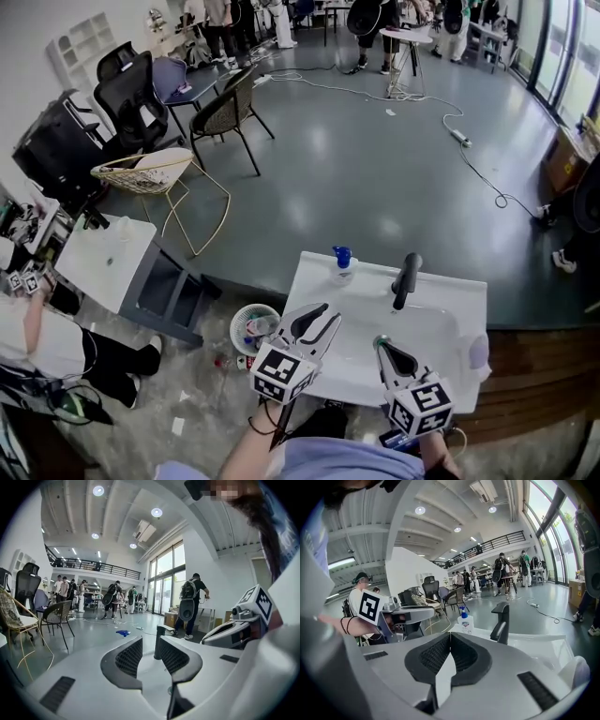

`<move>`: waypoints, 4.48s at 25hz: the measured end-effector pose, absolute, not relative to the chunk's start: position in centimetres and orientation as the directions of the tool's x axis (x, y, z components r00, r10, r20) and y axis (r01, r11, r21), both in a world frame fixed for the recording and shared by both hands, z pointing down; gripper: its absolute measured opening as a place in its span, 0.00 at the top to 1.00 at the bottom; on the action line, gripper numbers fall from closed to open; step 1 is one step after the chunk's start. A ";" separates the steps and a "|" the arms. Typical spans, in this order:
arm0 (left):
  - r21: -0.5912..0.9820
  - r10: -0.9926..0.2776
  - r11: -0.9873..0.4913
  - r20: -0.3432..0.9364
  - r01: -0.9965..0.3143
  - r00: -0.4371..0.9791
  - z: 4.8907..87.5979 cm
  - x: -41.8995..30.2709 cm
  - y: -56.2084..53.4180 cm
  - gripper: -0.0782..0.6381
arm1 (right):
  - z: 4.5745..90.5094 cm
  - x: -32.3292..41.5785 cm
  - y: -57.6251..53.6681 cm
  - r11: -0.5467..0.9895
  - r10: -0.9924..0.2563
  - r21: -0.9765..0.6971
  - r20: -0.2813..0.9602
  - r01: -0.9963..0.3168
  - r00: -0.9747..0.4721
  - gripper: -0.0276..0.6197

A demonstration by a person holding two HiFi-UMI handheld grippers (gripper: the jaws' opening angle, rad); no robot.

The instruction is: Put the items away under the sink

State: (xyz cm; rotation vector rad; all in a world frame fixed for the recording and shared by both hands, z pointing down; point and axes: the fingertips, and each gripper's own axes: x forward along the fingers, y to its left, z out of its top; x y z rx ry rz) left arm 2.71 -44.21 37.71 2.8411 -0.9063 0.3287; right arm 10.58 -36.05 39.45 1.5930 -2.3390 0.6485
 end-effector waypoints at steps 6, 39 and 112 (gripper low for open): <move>0.119 -0.515 -0.816 0.295 -0.566 0.805 40.9 3.8 -47.6 0.71 | 40.8 9.8 -37.8 0.342 -0.792 -0.209 0.460 -0.916 -0.401 0.93; -0.011 -0.500 -0.845 0.376 -0.535 0.780 44.8 9.6 -59.4 0.69 | 43.6 13.2 -39.1 0.171 -0.787 -0.182 0.566 -0.968 -0.245 0.93; -0.033 -0.673 -0.725 0.245 -0.688 0.698 35.0 -1.7 -13.8 0.75 | 39.7 11.3 -7.9 0.300 -0.854 -0.205 0.378 -0.932 -0.358 0.93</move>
